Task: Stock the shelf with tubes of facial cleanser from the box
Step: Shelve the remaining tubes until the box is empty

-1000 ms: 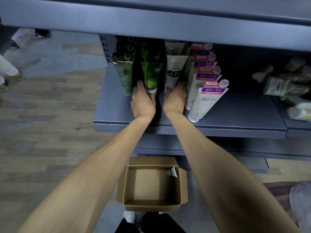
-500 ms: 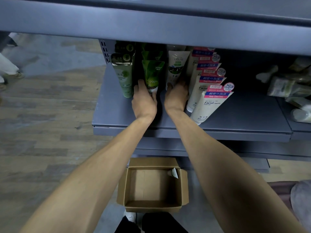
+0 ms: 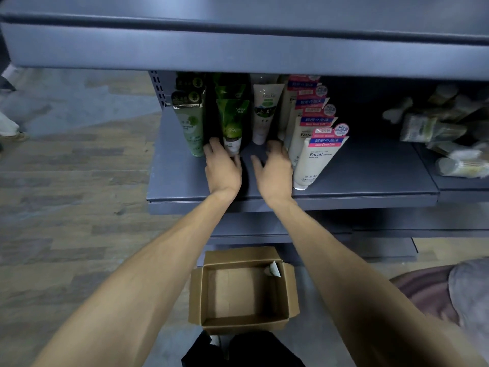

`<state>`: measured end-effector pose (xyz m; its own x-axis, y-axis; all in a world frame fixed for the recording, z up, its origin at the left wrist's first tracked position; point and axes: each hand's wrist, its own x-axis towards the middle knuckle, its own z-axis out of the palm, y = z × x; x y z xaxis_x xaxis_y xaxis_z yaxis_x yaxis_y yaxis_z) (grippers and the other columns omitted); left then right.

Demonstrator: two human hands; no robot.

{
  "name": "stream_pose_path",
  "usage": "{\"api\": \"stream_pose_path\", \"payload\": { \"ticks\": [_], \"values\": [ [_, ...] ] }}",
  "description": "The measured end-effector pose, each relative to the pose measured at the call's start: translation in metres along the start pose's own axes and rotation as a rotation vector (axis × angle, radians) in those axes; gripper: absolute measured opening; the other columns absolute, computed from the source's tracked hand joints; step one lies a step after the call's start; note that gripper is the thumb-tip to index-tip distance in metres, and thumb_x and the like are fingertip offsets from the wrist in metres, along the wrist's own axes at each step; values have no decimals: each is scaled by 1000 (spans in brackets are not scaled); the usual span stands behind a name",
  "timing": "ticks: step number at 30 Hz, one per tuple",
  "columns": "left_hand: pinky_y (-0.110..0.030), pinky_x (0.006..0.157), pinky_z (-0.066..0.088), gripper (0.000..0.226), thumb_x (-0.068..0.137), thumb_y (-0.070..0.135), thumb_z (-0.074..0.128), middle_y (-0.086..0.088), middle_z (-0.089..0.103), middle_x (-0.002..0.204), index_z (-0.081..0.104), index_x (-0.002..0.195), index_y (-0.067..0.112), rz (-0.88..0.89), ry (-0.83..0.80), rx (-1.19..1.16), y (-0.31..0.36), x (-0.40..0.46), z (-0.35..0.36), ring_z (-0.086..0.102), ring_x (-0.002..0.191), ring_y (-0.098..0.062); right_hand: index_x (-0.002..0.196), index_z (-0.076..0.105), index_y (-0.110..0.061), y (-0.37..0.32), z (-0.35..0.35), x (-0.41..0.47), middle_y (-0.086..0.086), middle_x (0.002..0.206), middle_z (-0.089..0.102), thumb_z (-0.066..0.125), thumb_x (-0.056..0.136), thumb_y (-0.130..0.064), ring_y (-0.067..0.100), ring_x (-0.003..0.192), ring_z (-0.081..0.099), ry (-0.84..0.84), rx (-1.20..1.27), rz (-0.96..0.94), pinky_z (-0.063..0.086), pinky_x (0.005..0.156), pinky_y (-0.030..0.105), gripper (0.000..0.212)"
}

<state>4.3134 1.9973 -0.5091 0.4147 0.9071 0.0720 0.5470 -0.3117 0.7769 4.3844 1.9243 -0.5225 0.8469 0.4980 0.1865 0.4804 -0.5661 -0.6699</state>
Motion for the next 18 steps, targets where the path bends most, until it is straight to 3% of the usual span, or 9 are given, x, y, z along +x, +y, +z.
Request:
{"api": "stream_pose_path", "payload": {
  "ticks": [5,8,14,18],
  "values": [
    [-45,85,45,43,86,8,63,-16,43,128,45,124,5,48,-41,61,-4,-22,-15,56,106,-39,121,55,-7,10,-15,-28,10,117,60,65,90,-22,27,104,62,2,38,-58,52,87,47,35],
    [-46,79,47,47,84,8,63,-15,43,127,44,126,6,159,-74,182,-10,-32,-27,57,103,-39,120,54,-10,13,-24,-42,6,116,61,63,92,-22,24,103,62,2,39,-65,53,86,46,31],
    [-37,69,53,50,77,7,62,-6,53,115,50,125,12,829,-252,464,-37,-71,-34,54,97,-26,117,54,-20,34,-47,-93,-8,103,65,63,92,-29,12,94,64,-62,-83,-21,53,79,36,27],
    [-35,83,50,53,74,10,65,-7,57,116,53,126,10,952,-373,511,-71,-116,-16,56,100,-25,113,58,-19,63,-55,-145,-8,103,65,63,92,-31,9,91,62,-42,-184,11,53,77,34,24]
  ]
}}
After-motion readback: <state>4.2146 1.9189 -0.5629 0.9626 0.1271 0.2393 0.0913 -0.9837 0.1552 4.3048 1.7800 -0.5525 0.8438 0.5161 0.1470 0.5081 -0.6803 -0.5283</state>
